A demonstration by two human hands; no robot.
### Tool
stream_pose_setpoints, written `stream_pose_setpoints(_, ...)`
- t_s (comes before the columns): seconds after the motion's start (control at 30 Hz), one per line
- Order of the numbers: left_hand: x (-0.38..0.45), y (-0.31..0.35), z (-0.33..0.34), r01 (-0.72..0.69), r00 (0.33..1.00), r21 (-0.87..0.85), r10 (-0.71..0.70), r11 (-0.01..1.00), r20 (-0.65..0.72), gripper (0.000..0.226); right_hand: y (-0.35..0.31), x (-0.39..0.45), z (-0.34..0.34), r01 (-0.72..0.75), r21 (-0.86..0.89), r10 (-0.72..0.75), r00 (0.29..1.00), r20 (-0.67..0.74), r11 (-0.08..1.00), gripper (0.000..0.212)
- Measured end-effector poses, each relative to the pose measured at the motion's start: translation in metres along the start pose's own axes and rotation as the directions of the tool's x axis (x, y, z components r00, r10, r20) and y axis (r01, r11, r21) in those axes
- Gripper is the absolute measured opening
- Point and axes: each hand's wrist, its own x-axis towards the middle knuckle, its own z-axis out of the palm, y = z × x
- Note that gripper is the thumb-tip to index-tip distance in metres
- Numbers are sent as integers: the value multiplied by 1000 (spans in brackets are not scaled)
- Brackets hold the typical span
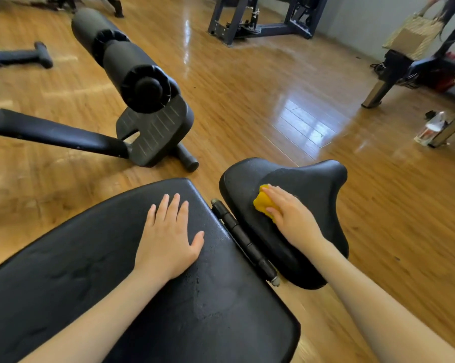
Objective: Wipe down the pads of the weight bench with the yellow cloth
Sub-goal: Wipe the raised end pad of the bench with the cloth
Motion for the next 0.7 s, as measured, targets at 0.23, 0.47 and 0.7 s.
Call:
stream_pose_setpoints(0.23, -3, -1, 2, 14, 1000, 1, -14, 1000, 26, 74, 8, 52, 3, -269, 49, 272, 959, -81, 962, 42)
stream_pose_setpoints(0.47, -3, 0, -4, 4, 1000, -13, -4, 1000, 4, 77, -39, -34, 7, 98, 45, -103, 988, 116, 994, 44)
stream_pose_setpoints(0.7, -3, 2, 2, 9, 1000, -39, -8, 999, 15, 72, -32, 24, 14, 52, 66, -60, 990, 126, 996, 41)
